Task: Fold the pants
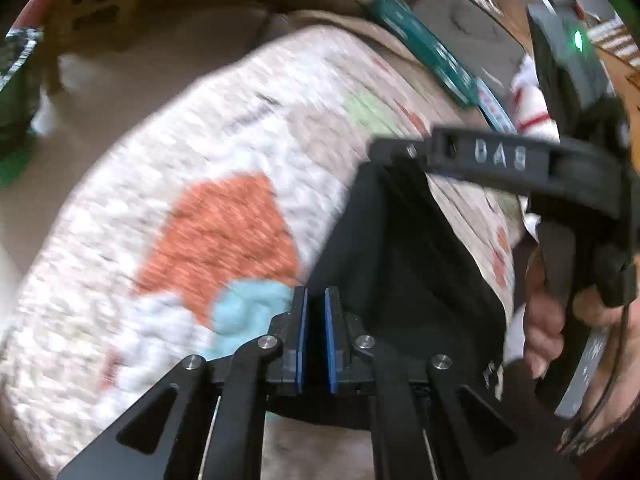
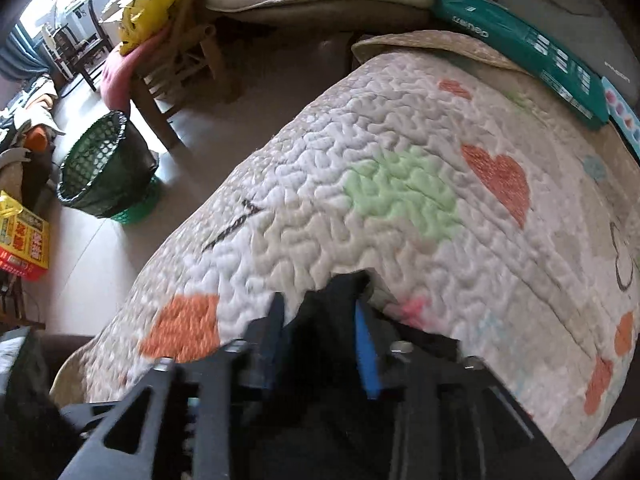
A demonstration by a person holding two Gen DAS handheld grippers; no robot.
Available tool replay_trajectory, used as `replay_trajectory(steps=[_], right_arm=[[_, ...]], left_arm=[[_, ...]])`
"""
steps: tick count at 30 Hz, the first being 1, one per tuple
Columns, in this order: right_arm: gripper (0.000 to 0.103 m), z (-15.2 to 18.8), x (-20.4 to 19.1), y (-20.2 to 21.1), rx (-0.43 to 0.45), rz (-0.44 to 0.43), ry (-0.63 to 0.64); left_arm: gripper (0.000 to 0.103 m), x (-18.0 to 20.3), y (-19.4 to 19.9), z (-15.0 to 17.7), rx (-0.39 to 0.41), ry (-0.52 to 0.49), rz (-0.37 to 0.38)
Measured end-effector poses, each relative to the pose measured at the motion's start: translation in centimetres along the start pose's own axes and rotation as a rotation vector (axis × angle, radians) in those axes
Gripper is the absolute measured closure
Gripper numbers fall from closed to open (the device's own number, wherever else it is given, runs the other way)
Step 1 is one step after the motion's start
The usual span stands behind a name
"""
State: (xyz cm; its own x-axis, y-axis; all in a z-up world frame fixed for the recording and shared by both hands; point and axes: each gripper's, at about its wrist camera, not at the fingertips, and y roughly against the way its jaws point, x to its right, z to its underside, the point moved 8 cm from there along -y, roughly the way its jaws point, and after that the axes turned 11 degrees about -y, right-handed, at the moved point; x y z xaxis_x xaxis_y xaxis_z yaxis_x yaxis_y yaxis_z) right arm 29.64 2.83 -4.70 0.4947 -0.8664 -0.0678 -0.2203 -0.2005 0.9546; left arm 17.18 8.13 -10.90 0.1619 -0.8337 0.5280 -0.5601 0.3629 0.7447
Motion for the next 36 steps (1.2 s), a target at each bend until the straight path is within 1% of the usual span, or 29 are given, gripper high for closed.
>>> replay_trajectory(steps=[1,2,3,4,6,7,9,11,13,15,17,20,21,22,24,26,27,28,30,32,33,34,36], right_arm=[[0.056,-0.2,0.1,0.2,0.009,-0.005,-0.015],[0.055,-0.2,0.5,0.8,0.02,-0.023,-0.031],[0.052,-0.1,0.9,1.5,0.035,-0.036,-0.046],[0.05,0.2,2.2,3.0,0.066,-0.031,-0.073],[0.05,1.4,5.1,5.9,0.126,-0.016,-0.146],[0.05,2.4,6.8,7.3,0.152,-0.012,-0.189],[0.05,4.8,10.1,9.9,0.2,0.013,-0.261],[0.05,8.4,13.6,12.3,0.247,0.065,-0.335],[0.05,11.9,16.5,13.7,0.273,0.109,-0.405],[0.05,14.7,18.0,14.1,0.279,0.124,-0.462],[0.05,17.2,18.2,13.1,0.257,0.1,-0.512],[0.05,18.3,17.1,10.9,0.224,0.085,-0.521],[0.05,18.6,16.7,10.1,0.216,0.078,-0.513],[0.05,18.6,16.1,9.2,0.203,0.059,-0.505],[0.05,19.0,15.5,7.0,0.155,0.02,-0.517],[0.05,19.8,16.4,5.0,0.108,0.028,-0.57],[0.051,20.0,16.8,4.6,0.106,0.018,-0.593],[0.051,20.2,17.2,4.8,0.117,-0.009,-0.613],[0.051,20.4,18.2,6.4,0.149,-0.008,-0.639],[0.049,20.8,19.9,9.2,0.233,0.011,-0.68],[0.044,21.3,20.9,10.2,0.259,0.03,-0.714],[0.041,22.3,22.4,11.3,0.292,0.059,-0.776],[0.041,24.4,24.4,12.3,0.331,0.061,-0.886]], left_arm=[[0.096,-0.3,0.4,-0.2,0.014,0.001,-0.013],[0.092,-0.5,1.1,-0.6,0.033,0.004,-0.017],[0.084,-0.7,1.7,-0.9,0.055,0.008,-0.018],[0.076,-0.7,2.4,-1.1,0.082,0.012,-0.021],[0.07,-0.3,3.2,-1.7,0.127,0.014,-0.023],[0.067,0.0,3.6,-1.5,0.135,0.004,-0.021],[0.066,1.3,3.3,-1.0,0.123,-0.038,-0.023],[0.066,1.9,3.1,0.0,0.103,-0.078,-0.038],[0.066,2.6,2.5,0.9,0.073,-0.117,-0.043],[0.064,3.6,1.9,1.3,0.047,-0.162,-0.044],[0.06,4.2,1.2,1.9,0.035,-0.213,-0.075],[0.057,4.0,0.3,2.4,0.038,-0.29,-0.181],[0.048,3.6,-0.1,2.6,0.03,-0.32,-0.222],[0.047,3.5,-0.3,2.7,0.022,-0.335,-0.231],[0.047,3.4,-0.1,2.9,0.036,-0.341,-0.22],[0.046,3.4,0.0,2.9,0.027,-0.34,-0.218],[0.046,3.4,0.2,2.9,0.025,-0.333,-0.213],[0.046,3.3,0.3,2.9,0.026,-0.322,-0.206],[0.046,3.2,0.7,2.8,0.03,-0.29,-0.185],[0.046,3.3,1.2,2.6,0.045,-0.272,-0.166],[0.046,3.6,1.5,2.5,0.058,-0.272,-0.154],[0.046,4.1,1.8,2.4,0.067,-0.279,-0.145],[0.046,5.3,2.1,2.6,0.078,-0.313,-0.128]])
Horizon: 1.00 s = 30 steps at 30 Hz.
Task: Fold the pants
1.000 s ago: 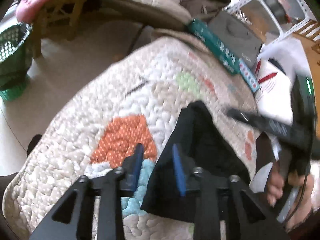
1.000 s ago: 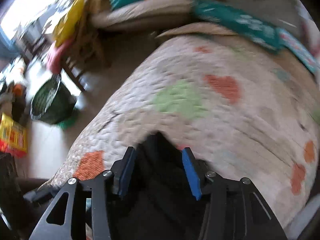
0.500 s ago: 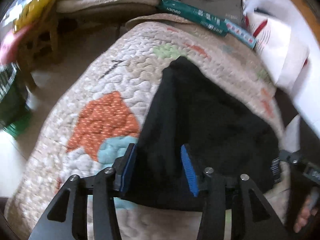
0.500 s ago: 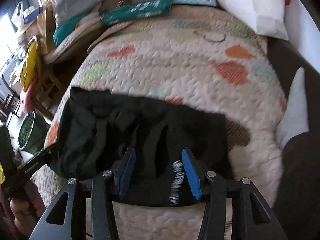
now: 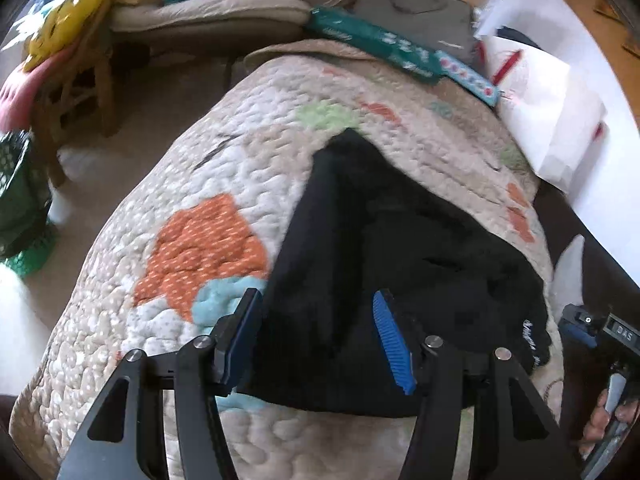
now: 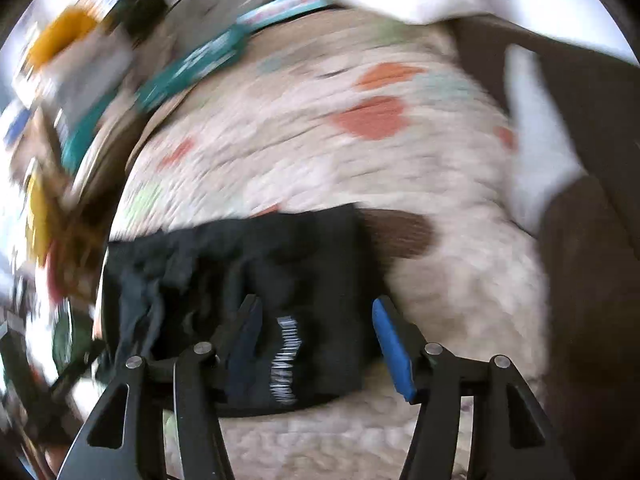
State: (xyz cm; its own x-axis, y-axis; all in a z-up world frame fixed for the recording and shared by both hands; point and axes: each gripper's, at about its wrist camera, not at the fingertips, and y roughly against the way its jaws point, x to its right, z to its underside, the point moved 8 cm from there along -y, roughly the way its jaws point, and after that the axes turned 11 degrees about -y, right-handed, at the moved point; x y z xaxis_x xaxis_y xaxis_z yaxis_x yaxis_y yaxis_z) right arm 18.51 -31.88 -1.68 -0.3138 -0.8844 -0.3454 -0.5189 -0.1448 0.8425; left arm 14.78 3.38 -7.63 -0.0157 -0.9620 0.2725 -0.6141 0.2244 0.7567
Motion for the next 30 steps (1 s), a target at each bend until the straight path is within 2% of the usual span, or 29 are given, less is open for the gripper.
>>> replay_trajectory(steps=[4,8,11,13,16,18,20,21,23,26,30], right_arm=[[0.041,0.9,2.4,-1.1,-0.042,-0.031,-0.149],[0.041,2.2,2.2,-2.7,-0.095,-0.054,-0.197],[0.041,3.7,2.4,-3.7,-0.138,-0.073,-0.234],[0.039,4.1,2.5,-4.0,-0.119,-0.097,-0.261],[0.038,3.8,2.1,-4.4,-0.097,-0.115,-0.273],[0.037,3.6,2.1,-4.6,-0.081,-0.129,-0.308],[0.037,3.6,2.5,-4.4,-0.046,-0.159,-0.379],[0.038,3.9,2.8,-4.1,-0.014,-0.175,-0.407],[0.038,4.4,2.7,-3.9,0.036,-0.178,-0.401],[0.036,4.3,1.9,-3.9,0.051,-0.157,-0.34],[0.036,3.8,2.4,-4.1,0.045,-0.211,-0.397]], left_arm=[[0.046,2.8,0.1,0.6,-0.006,-0.084,0.037],[0.046,6.2,0.1,2.0,-0.022,-0.175,0.107],[0.046,8.2,0.3,2.5,-0.013,-0.247,0.106],[0.046,8.5,0.2,2.6,-0.012,-0.25,0.105],[0.046,8.0,0.0,2.0,-0.04,-0.183,0.155],[0.046,8.2,0.2,0.5,-0.047,-0.15,0.211],[0.045,9.3,0.7,-2.4,-0.007,-0.165,0.228],[0.04,10.2,0.3,-3.4,-0.008,-0.19,0.233],[0.04,13.0,-1.3,-5.6,-0.042,-0.305,0.228],[0.04,17.9,-4.4,-8.5,-0.06,-0.463,0.203],[0.04,24.6,-9.8,-9.4,-0.198,-0.58,0.282]])
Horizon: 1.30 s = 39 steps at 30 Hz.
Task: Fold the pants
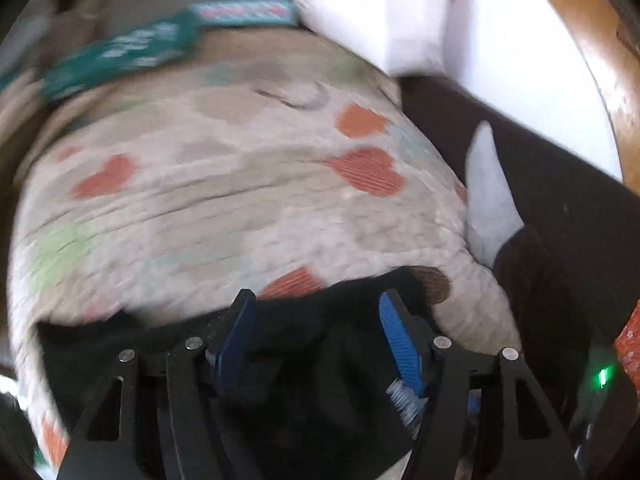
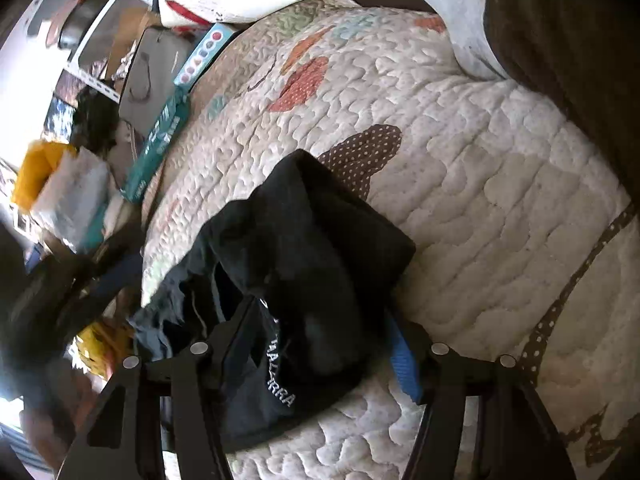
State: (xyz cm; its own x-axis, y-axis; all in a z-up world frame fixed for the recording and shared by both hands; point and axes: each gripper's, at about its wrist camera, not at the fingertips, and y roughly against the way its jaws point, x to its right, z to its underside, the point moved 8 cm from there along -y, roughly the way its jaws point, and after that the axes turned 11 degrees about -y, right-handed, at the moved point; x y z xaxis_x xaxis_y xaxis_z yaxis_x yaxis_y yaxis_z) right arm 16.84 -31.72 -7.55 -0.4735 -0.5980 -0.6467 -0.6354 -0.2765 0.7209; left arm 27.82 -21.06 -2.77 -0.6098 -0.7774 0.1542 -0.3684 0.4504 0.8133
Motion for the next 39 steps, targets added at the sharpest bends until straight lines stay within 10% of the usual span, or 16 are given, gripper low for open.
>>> replay_trajectory(steps=[8,11,14,28,39], right_arm=[[0.036,-0.4,-0.8,-0.7,0.0,0.032,0.051],[0.043,-0.5,-1.0,-1.0,-0.003,0.069,0.08],[0.065,-0.5,-1.2,-1.0,-0.01,0.09,0.098],[0.081,6.1,-14.8,2.9,-0.053,-0.138,0.507],[0.081,18.1,-22.2,-4.7,-0.253,-0.107,0.806]], left_arm=[[0.043,6.0,-9.4,-1.3,-0.275,-0.224,0.145],[0.046,7.1,-10.1,-0.2,-0.317,-0.357,0.072],[0.088,7.2,-9.0,-0.2,-0.29,-0.382,0.058],[0.092,-3.4,7.0,1.1,0.035,-0.04,0.059],[0.094,-19.4,11.5,12.4,0.143,0.417,0.031]])
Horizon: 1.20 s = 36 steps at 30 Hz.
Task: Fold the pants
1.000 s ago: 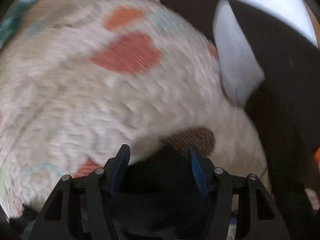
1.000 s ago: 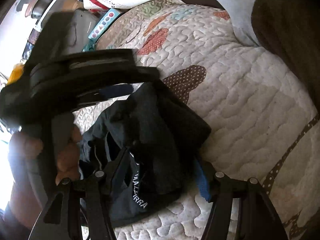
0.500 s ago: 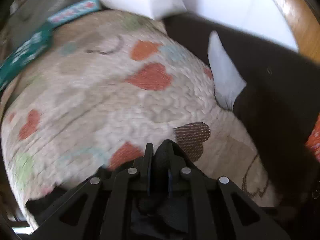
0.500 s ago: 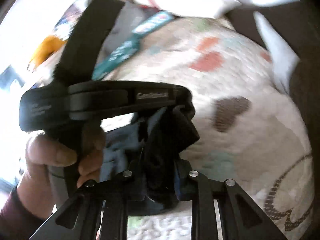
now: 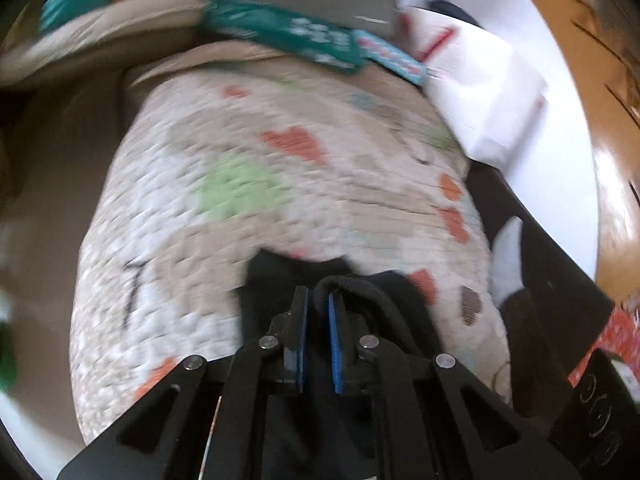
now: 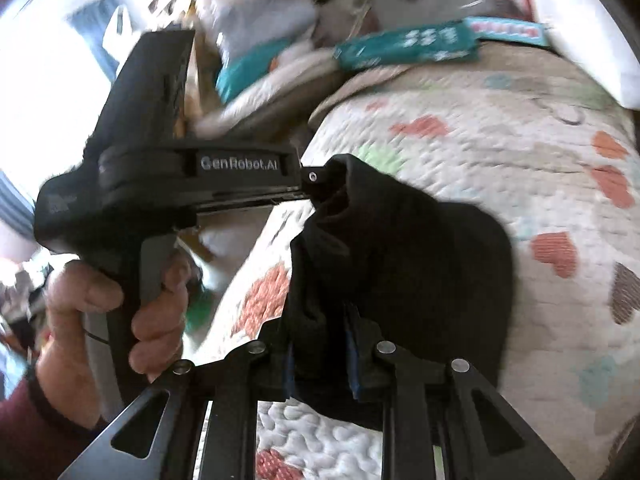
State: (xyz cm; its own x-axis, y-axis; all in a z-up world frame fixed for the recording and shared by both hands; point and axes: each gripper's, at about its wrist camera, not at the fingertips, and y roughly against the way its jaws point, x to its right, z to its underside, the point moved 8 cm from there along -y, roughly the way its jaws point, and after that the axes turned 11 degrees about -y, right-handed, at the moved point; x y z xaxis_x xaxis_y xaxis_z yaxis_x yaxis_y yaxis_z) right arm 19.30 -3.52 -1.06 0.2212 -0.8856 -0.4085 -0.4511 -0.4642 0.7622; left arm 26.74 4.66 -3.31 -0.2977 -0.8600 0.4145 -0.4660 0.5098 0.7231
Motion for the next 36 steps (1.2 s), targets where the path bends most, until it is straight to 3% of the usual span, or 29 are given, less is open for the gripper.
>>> replay_trajectory(steps=[2,4,5,6,7,9,15,20,24,28,30,33,36], right_arm=[[0.08,0.7,-0.7,-2.6,-0.034,0.031,0.046],[0.074,1.3,-1.0,-4.4,-0.058,0.047,0.082],[0.072,1.4,-1.1,-4.8,-0.058,0.058,0.096],[0.063,1.6,-1.1,-4.9,-0.054,0.062,0.112],[0.048,2.0,-1.5,-4.5,-0.052,0.048,0.136],[0.033,2.9,-2.6,-3.4,-0.073,0.017,0.179],[0.033,2.6,-1.4,2.0,-0.041,-0.009,0.167],[0.033,-0.7,5.0,5.0,0.063,0.162,0.058],[0.033,-1.9,8.0,5.8,0.09,0.204,-0.035],[0.033,-1.2,9.6,4.6,0.057,0.19,-0.138],[0.033,-1.1,10.0,3.8,0.048,0.186,-0.171],[0.033,-1.4,9.7,3.0,0.061,0.173,-0.175],[0.033,-2.2,8.5,1.3,0.048,0.182,-0.157]], left_arm=[[0.091,-2.4,-0.1,1.0,0.003,0.051,-0.028],[0.069,-4.3,-0.3,1.6,-0.004,0.091,-0.065],[0.064,-4.7,-0.2,1.6,-0.005,0.098,-0.076],[0.06,-5.3,0.1,1.5,0.002,0.102,-0.099],[0.059,-5.8,0.6,1.3,0.019,0.107,-0.142],[0.057,-6.8,1.5,1.3,0.038,0.136,-0.183],[0.057,-8.6,4.0,4.4,0.075,0.342,-0.145],[0.057,-5.4,5.1,5.6,0.083,0.219,-0.248],[0.045,-2.4,3.4,5.0,0.042,0.065,-0.301],[0.043,-2.4,1.9,5.2,0.036,0.148,-0.195],[0.042,-1.8,2.2,4.6,0.071,0.154,-0.153],[0.035,-0.8,3.0,3.3,0.118,0.099,-0.177],[0.033,-2.0,1.7,3.2,0.058,0.103,-0.29]])
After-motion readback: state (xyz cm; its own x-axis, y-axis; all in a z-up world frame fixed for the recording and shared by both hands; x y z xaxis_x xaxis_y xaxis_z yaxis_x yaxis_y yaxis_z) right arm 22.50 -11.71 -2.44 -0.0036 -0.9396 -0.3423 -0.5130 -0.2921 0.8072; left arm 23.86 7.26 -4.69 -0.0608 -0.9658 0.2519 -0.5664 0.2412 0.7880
